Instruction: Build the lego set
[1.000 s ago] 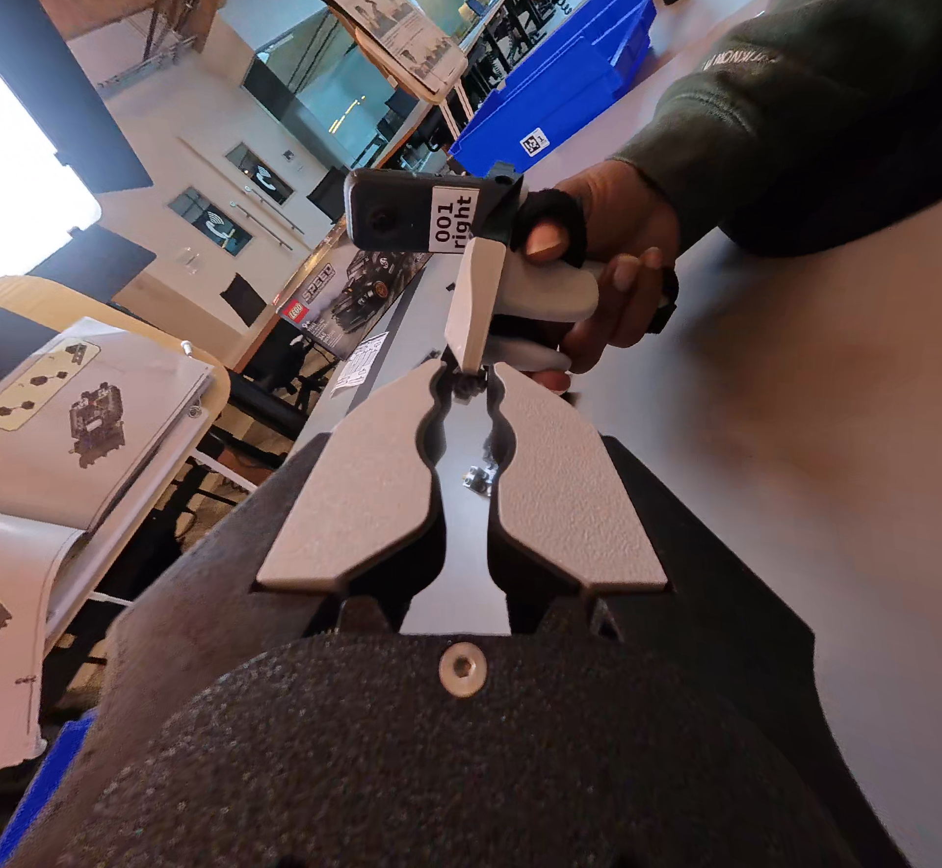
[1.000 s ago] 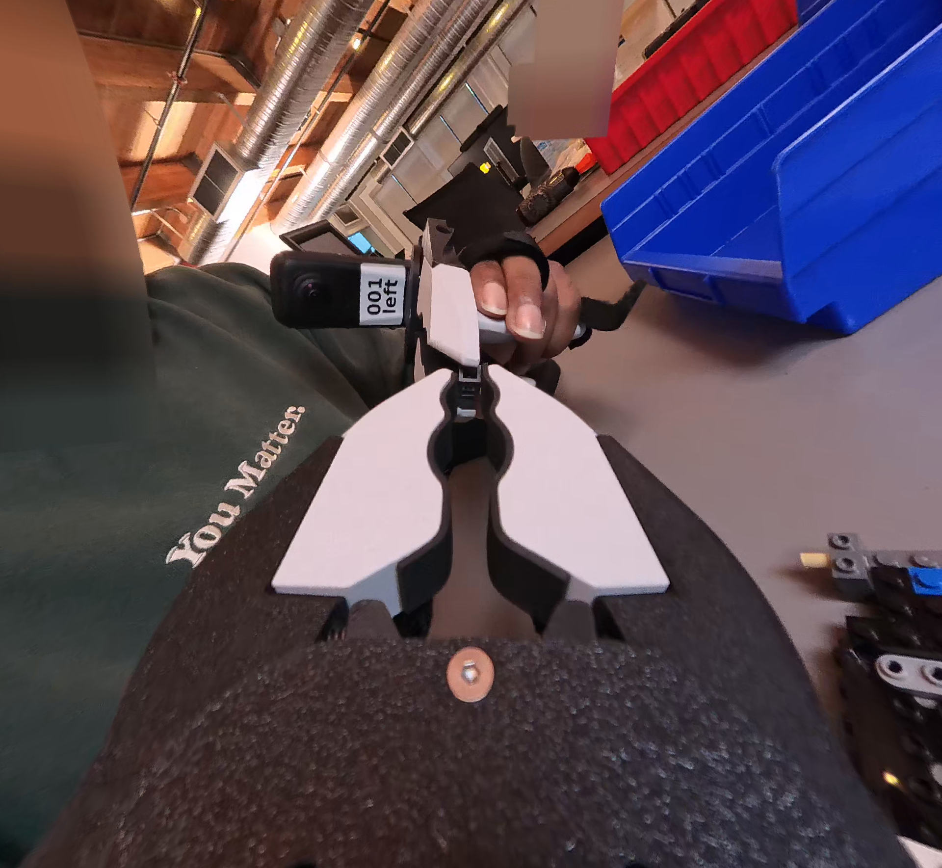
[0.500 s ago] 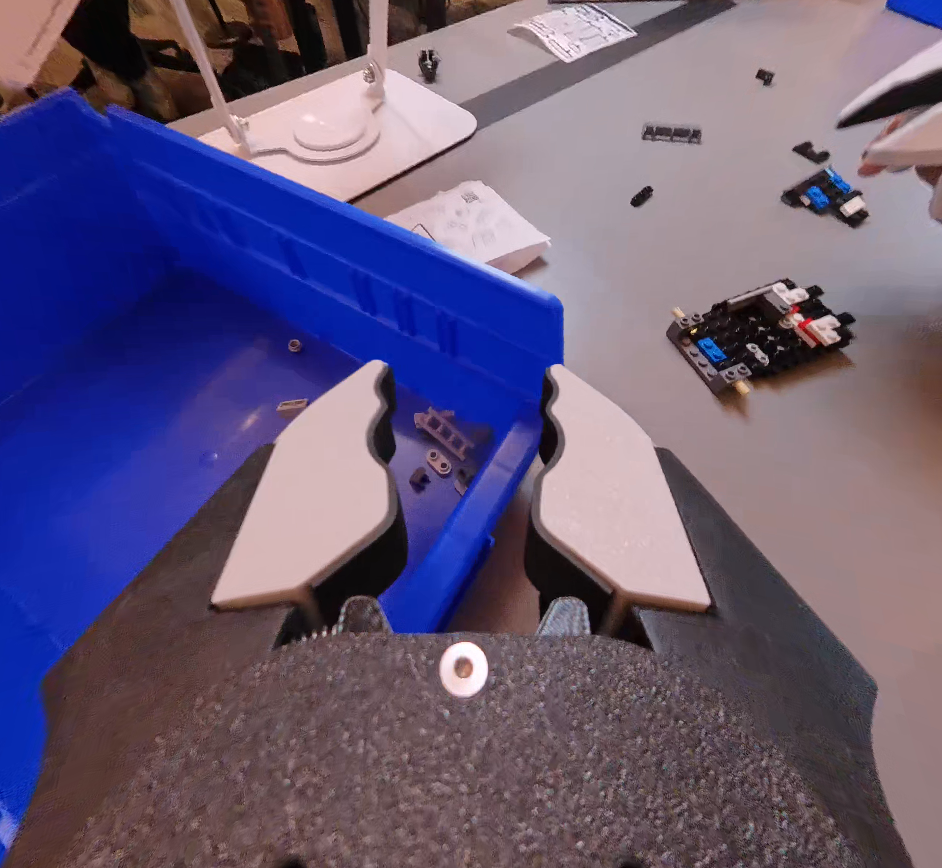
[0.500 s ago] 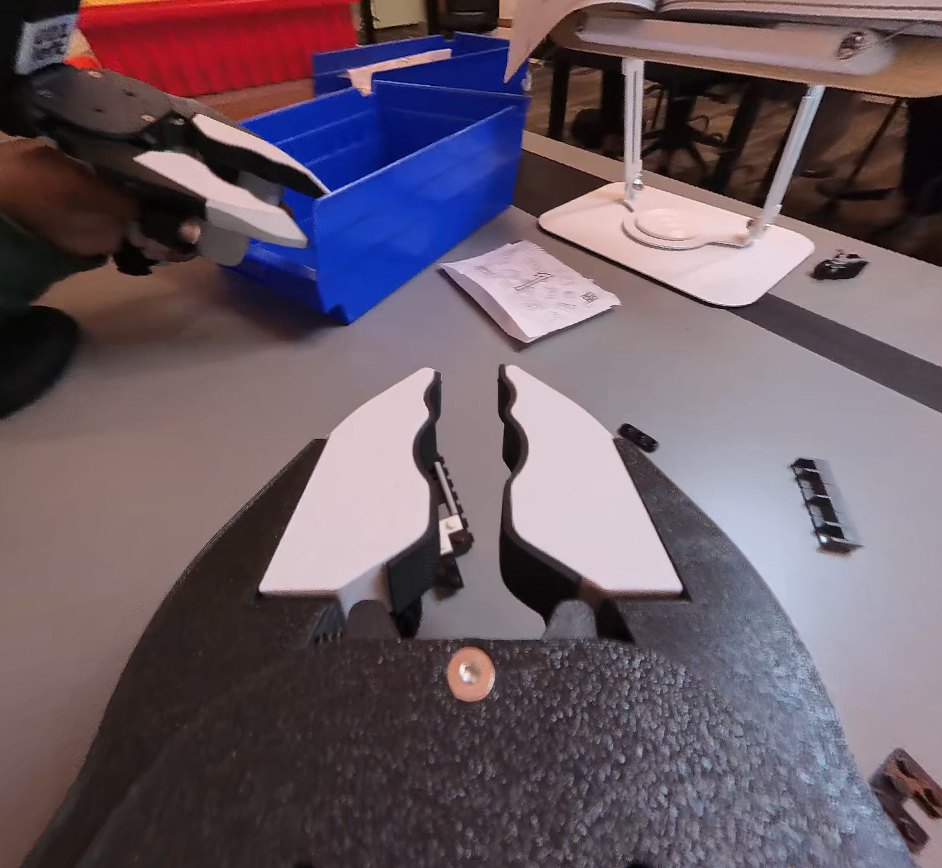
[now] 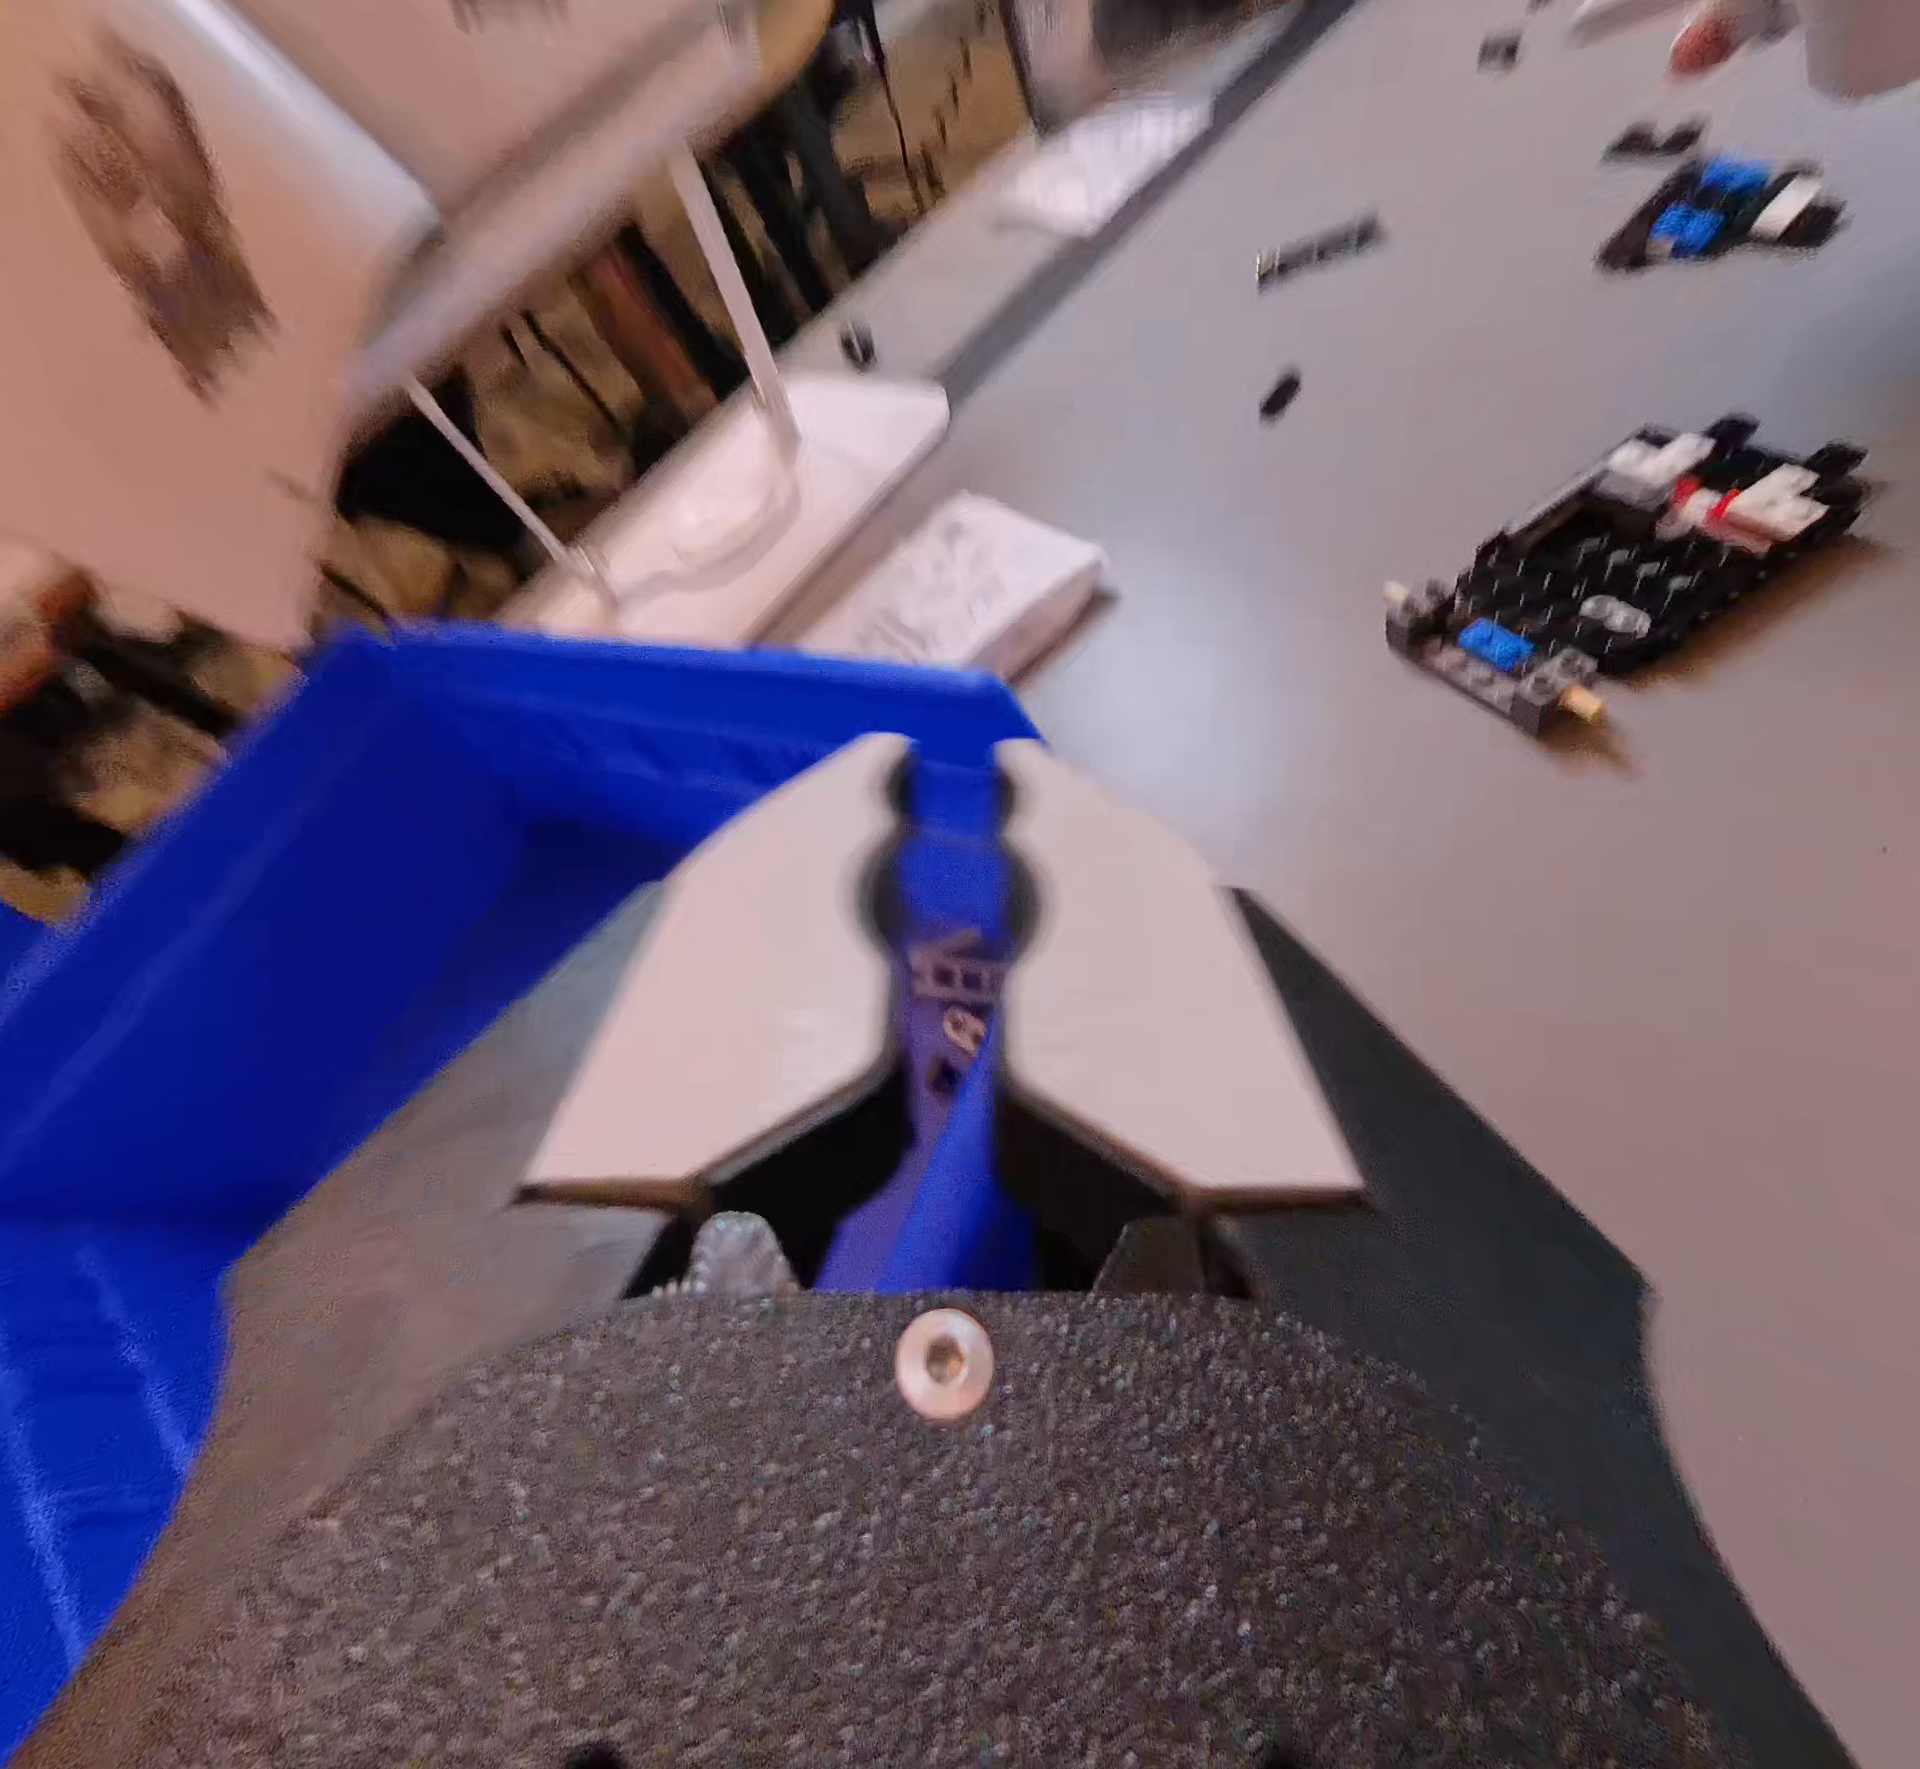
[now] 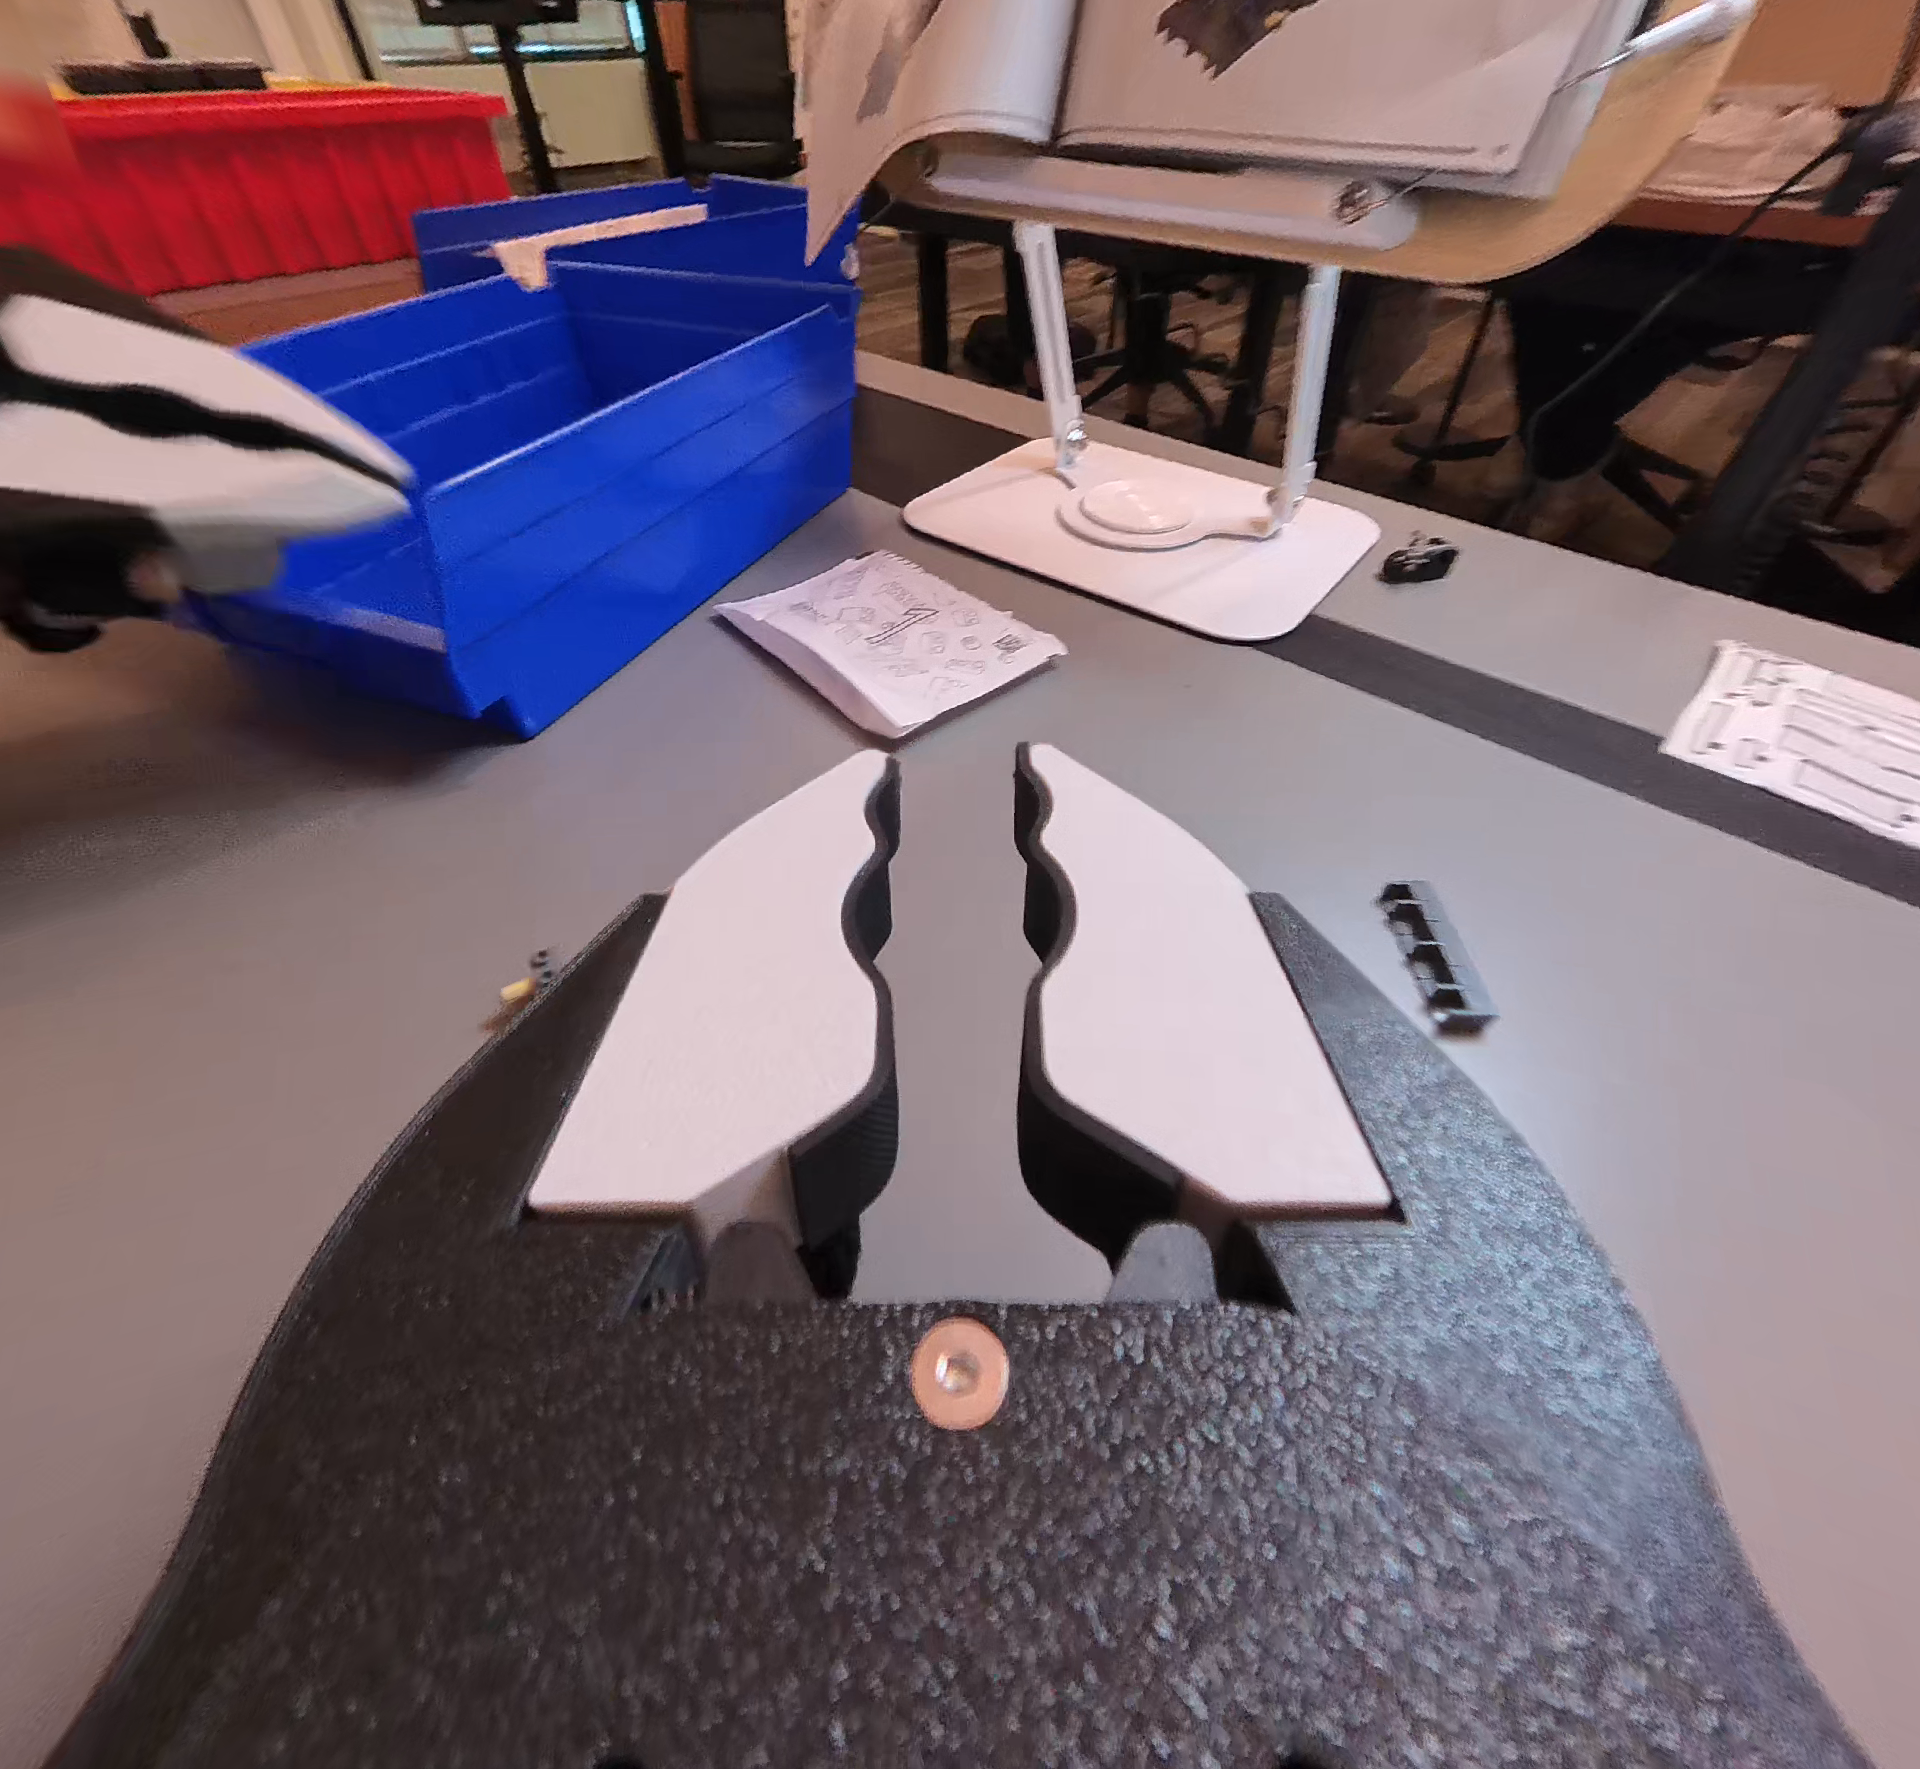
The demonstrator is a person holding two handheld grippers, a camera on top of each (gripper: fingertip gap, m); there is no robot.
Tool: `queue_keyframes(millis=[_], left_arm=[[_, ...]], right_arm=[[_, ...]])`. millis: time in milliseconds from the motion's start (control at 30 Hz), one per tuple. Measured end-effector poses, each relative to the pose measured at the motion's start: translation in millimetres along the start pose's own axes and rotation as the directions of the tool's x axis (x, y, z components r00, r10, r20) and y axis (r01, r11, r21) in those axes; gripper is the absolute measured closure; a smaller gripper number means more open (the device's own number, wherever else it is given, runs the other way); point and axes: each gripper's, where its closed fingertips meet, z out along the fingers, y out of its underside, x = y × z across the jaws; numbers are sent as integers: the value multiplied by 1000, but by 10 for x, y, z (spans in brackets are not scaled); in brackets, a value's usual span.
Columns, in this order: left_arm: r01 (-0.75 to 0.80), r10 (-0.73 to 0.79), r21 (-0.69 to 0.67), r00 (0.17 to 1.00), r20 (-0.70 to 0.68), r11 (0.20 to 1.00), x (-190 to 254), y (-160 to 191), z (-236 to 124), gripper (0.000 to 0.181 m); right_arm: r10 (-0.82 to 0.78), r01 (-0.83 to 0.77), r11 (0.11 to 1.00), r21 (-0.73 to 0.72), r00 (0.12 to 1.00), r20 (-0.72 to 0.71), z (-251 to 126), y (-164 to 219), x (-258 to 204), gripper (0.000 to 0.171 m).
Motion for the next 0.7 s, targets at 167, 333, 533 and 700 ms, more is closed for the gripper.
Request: queue_keyframes(millis=[167, 333, 533, 700], left_arm=[[64, -46, 233, 996, -80, 970, 114, -456, -260, 181], [80, -45, 270, 990, -132, 959, 230, -470, -237, 181], [-46, 76, 235, 990, -123, 971, 424, -341, -94, 181], [-50, 83, 212, 986, -146, 976, 504, -274, -37, 181]], right_arm=[[33, -28, 999, 42, 992, -125, -127, -90, 264, 147], [62, -56, 998, 31, 971, -230, -224, -47, 545, 142], [24, -45, 997, -66, 958, -286, -294, 138, 772, 171], [-46, 36, 993, -114, 995, -83, -174, 249, 479, 171]])
